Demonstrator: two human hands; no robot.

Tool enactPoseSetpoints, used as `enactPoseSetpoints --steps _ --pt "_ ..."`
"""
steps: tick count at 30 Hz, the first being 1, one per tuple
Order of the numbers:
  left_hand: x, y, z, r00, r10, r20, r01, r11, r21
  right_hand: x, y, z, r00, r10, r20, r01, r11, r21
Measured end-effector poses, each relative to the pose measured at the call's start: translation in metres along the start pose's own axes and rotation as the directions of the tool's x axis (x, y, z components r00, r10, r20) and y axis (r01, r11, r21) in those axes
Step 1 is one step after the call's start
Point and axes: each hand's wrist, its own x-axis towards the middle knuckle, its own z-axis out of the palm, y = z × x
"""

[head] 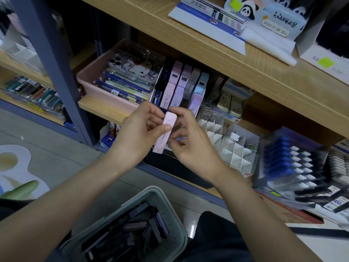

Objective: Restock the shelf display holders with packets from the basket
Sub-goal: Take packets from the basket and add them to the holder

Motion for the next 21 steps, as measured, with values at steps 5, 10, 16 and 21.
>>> enactPoseSetpoints --steps 5,10,16,21 --pt "-0.001 0.003 0.003 0.996 0.079 0.044 -0.077 0.996 -0.04 -0.006 -0.003 -0.003 0.997 -0.013 -0.075 0.016 0.999 0.041" --pt "0.001 -0.002 0.009 0.985 0.144 0.094 -0.146 0.989 0.012 -0.006 0.002 -0.019 0.967 -0.015 -0.253 0.009 1.0 -0.026" --pt "-0.003 -0.042 0.019 0.96 0.157 0.23 -0.257 0.821 0.51 -0.002 0.024 -0.036 0.887 -0.075 -0.456 -0.015 0.981 -0.192" --pt "-0.008 -0.051 0.02 0.942 0.157 0.296 -0.316 0.713 0.626 0.0 0.036 -0.031 0.94 -0.107 -0.325 -0.047 0.901 -0.432"
